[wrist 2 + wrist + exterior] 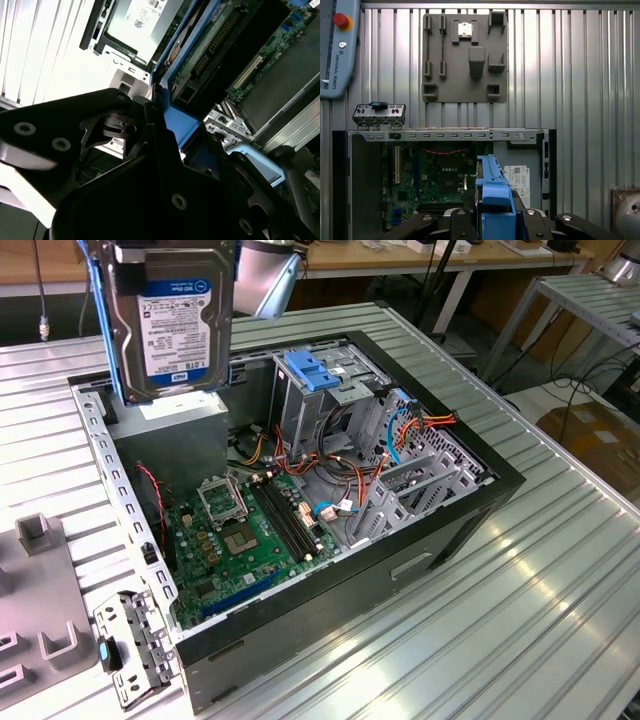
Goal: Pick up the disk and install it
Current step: 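Pick up the disk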
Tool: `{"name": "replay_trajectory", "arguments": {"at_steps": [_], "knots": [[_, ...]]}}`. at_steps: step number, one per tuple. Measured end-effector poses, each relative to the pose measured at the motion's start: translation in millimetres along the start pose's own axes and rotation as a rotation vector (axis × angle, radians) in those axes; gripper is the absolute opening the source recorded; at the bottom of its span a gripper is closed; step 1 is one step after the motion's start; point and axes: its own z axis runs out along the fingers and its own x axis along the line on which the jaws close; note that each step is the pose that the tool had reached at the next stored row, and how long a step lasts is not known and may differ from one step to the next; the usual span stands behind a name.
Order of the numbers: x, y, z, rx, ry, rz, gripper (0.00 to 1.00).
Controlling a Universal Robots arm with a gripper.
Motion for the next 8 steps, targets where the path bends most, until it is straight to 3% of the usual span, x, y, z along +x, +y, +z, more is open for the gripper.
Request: {"name": "replay_trajectory", "arguments": {"at_steps": [8], "knots": [[1.5,-35.7,1.4,0.0001,0.0061,0.000,0.37]]}}
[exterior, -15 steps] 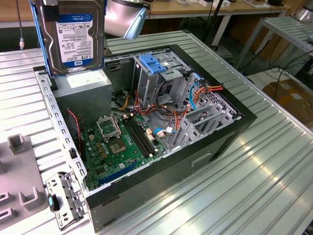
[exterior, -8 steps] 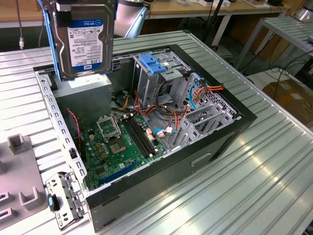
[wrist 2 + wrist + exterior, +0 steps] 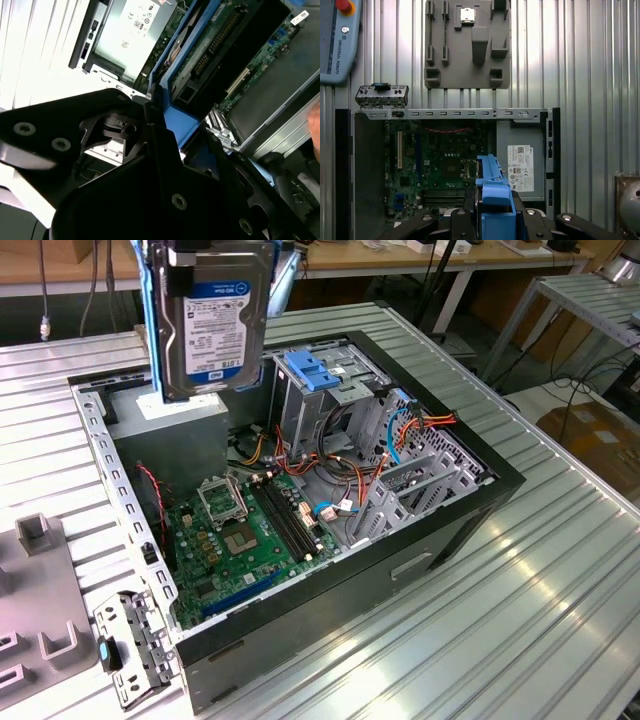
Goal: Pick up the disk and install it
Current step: 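Pick up the disk, then insert the disk into the insertion slot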
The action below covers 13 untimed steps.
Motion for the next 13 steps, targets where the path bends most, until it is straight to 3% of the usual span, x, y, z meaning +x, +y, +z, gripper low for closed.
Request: {"name": "replay_trajectory", "arguments": {"at_steps": [5,13], "knots": [[-0.1,-13.6,0.0,0.0000,0.0003,0.000,0.37],[-0.2,-14.2,0.0,0.0000,0.0003,0.000,0.37]]}}
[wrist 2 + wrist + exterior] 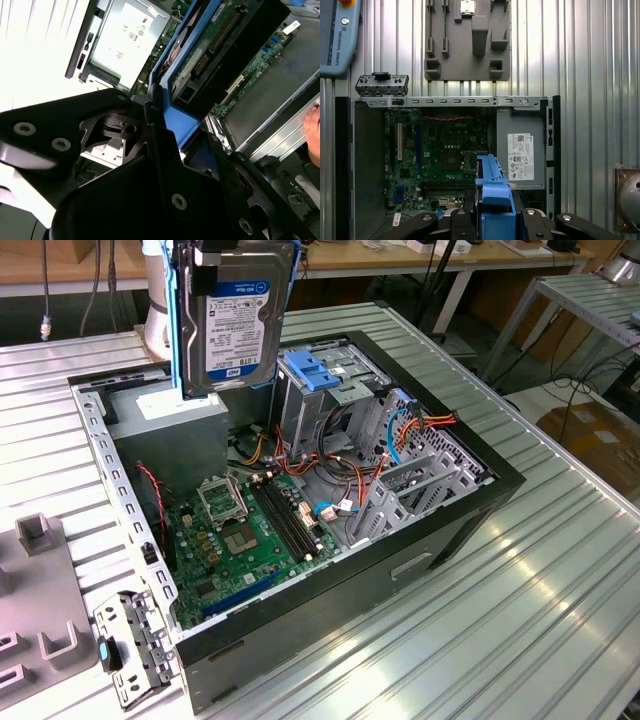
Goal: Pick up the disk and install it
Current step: 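Insert the disk into the insertion slot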
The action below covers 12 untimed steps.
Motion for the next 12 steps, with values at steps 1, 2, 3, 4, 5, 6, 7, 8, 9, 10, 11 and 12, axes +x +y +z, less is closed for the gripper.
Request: {"name": "replay_trajectory", "arguments": {"at_steps": [1,2,3,4,5,6,7,8,9,10,11,12], "knots": [[0.0,0.0,0.0,0.0000,0.0000,0.000,0.37],[0.0,-0.1,0.0,0.0000,0.0000,0.000,0.37],[0.1,-0.1,0.0,0.0000,0.0000,0.000,0.37],[0.5,-0.1,0.0,0.0001,0.0000,0.000,0.37],[0.9,-0.1,0.0,0.0000,0.0000,0.000,0.37],[1.6,-0.1,0.0,0.0000,0.0001,0.000,0.37],[2.6,-0.1,0.0,0.0000,0.0001,0.000,0.37],[3.6,-0.1,0.0,0.0000,0.0000,0.000,0.37],[4.5,-0.1,0.0,0.0000,0.0000,0.000,0.37],[5.8,-0.1,0.1,0.0000,0.0000,0.000,0.37],[7.1,-0.1,0.1,0.0000,0.0000,0.000,0.37],[8.9,-0.1,0.1,0.0001,0.0000,0.000,0.37]]}}
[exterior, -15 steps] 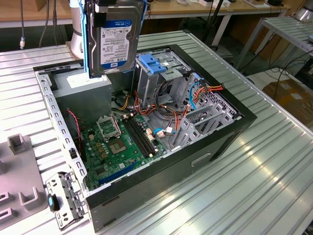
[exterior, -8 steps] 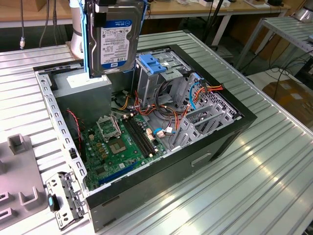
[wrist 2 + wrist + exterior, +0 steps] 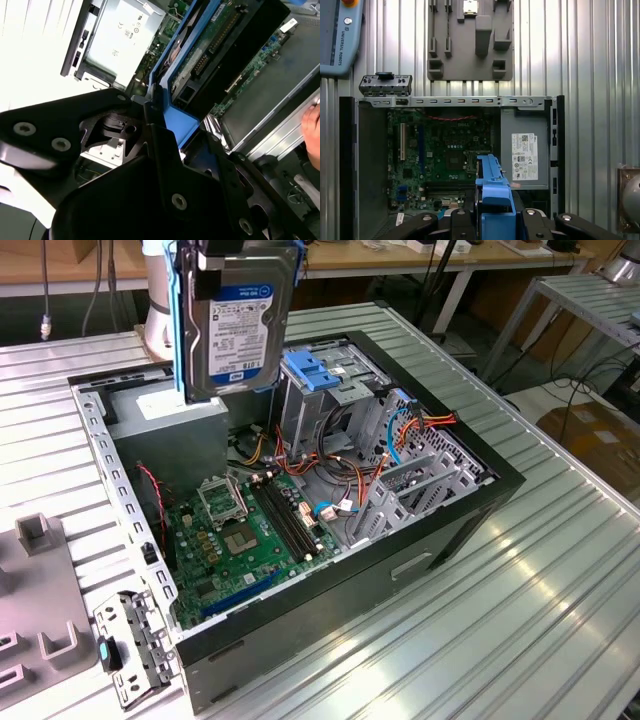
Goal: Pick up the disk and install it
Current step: 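Insert the disk into the insertion slot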
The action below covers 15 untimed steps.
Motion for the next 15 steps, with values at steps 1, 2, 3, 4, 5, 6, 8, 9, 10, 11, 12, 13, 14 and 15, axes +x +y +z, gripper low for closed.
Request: {"name": "replay_trajectory", "arguments": {"at_steps": [1,2,3,4,5,6,8,9,10,11,12,13,14,15], "knots": [[1.1,0.0,0.0,0.0000,0.0000,0.000,0.37],[3.6,0.0,0.0,-0.0001,-0.0001,0.000,0.37],[7.5,-0.1,0.1,-0.0001,0.0001,0.000,0.37],[12.0,-0.1,0.2,-0.0001,0.0000,0.000,0.37],[15.8,-0.2,0.4,0.0000,-0.0001,0.000,0.37],[20.1,-0.2,0.6,0.0000,0.0000,0.000,0.37],[24.8,-0.3,0.8,-0.0002,0.0006,0.000,0.37],[28.3,-0.4,1.1,0.0000,0.0011,0.000,0.37],[30.8,-0.5,1.2,0.0000,0.0015,0.000,0.37],[33.2,-0.7,1.3,0.0000,0.0020,0.000,0.37],[36.1,-1.9,1.4,-0.0001,0.0028,0.000,0.37],[37.4,-4.3,1.8,0.0000,0.0031,0.000,0.37],[37.8,-8.1,1.8,0.0000,0.0035,0.000,0.37],[38.2,-12.1,1.9,0.0000,0.0034,0.000,0.37]]}}
